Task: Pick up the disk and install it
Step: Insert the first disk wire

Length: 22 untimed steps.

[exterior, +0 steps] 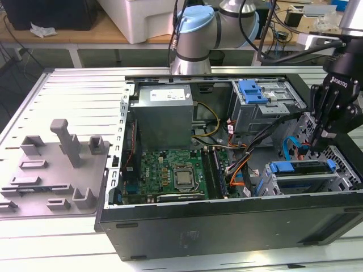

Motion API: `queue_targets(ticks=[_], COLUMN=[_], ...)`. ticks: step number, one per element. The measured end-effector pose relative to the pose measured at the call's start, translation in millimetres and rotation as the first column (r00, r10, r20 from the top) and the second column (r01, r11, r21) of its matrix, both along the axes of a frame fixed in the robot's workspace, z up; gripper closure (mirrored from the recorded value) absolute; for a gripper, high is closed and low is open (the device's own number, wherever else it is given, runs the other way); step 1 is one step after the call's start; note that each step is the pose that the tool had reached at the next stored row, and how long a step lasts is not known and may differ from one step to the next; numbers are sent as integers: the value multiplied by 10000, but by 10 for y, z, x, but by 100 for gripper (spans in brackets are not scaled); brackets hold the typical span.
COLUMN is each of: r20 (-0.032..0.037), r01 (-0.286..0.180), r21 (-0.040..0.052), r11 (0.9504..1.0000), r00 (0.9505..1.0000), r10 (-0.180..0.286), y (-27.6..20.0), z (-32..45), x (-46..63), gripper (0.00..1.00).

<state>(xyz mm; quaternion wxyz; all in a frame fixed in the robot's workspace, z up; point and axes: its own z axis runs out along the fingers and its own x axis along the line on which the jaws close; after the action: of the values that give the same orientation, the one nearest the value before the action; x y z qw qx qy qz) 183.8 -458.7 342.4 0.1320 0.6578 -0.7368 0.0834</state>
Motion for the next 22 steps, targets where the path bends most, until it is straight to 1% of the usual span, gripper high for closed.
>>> queue_targets(ticks=[2,5,7,8,10,14,17,22], r20=[102,239,415,469,515,576,662,723], r01=[-18,-39,-61,-69,-81,-92,-124,-151], r21=[105,239,401,454,495,529,600,646], r11=[9999,9997,9992,9989,9987,9986,9981,9978], r00=[9999,9997,9991,9989,9987,9983,9978,9973], r10=[17,33,44,48,55,62,84,104], y=[-1,-3,-6,-10,-18,-52,-116,-172], z=[-1,-1,-1,-1,-2,0,-1,-1], x=[-11,-30,-59,-74,-93,-133,-184,-221], gripper=[83,83,83,83,83,83,83,83])
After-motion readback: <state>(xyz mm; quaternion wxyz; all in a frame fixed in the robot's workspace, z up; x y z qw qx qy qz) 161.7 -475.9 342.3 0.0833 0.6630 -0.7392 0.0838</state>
